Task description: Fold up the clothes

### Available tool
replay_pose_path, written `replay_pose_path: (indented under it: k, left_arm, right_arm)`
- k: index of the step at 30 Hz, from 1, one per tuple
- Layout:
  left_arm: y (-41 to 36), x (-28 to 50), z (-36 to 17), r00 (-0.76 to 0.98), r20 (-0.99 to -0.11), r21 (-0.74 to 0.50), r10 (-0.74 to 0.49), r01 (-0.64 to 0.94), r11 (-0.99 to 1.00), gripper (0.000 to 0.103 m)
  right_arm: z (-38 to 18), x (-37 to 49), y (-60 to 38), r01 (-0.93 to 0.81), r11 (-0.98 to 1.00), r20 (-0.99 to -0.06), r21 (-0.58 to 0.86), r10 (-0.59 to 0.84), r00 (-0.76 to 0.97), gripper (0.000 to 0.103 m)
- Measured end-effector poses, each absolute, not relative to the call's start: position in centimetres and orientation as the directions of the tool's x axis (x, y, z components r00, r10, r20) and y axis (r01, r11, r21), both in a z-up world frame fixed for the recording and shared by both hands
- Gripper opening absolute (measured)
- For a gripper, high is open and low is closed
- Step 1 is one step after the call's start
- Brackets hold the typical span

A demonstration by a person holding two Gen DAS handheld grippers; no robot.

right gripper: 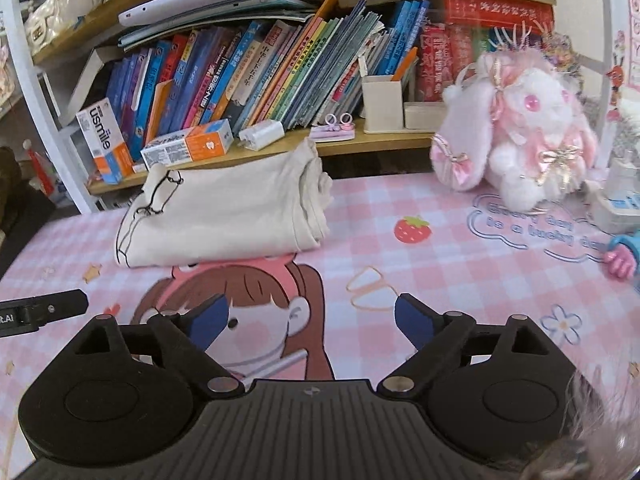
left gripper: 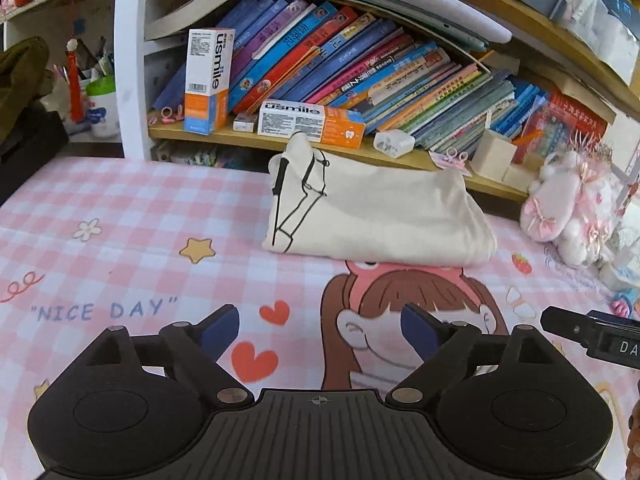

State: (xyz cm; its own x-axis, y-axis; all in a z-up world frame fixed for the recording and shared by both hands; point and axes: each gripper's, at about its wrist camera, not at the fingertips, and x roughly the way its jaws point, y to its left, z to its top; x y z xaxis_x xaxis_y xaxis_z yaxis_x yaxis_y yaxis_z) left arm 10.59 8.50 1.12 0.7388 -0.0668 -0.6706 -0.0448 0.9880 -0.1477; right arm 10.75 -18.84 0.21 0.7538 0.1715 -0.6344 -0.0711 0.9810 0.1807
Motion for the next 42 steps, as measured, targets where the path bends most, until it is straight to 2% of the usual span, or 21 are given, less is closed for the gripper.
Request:
replay_pose_path:
  k: [10,16,23,32,42]
  left_arm:
    - [7.0,7.9,0.9,0.760,-0.650,-0.090,-0.007,-0.068,0.994,0.095]
    - [6.0,6.8,0.6,0.763,-0.646,-0.061,0.006,-0.060,0.996,0.097]
    - [6.0,6.1,0.0,0.753,-0.658,-0.090,-0.018,-0.056,0.994,0.097]
    - [5.5,5.2,0.0,0.767,-0.641,-0.062,0.033,-0.095,0.994,0.098]
    - [5.6,5.3,-0.3,0.749,-0.662,-0.091,-0.001,-0.079,0.993,0.098]
  right_arm:
    - [-0.1,7.6,-18.1,-0.031,0.990,-0.632,0.137,0.111,0.767,0.103]
    - [-0.4,6.5,-17.7,-0.036,0.991,-0.640,0.129,0.111,0.760,0.103]
    - [-0.4,5.8,-17.3,-0.039,0.991,-0.638,0.126,0.111,0.762,0.103]
    - [-0.4,5.4,-16.7,-0.051,0.991,-0.638,0.120,0.116,0.761,0.103]
    - [-0.5,5.1,-16.3,-0.058,0.992,-0.637,0.114,0.118,0.761,0.103]
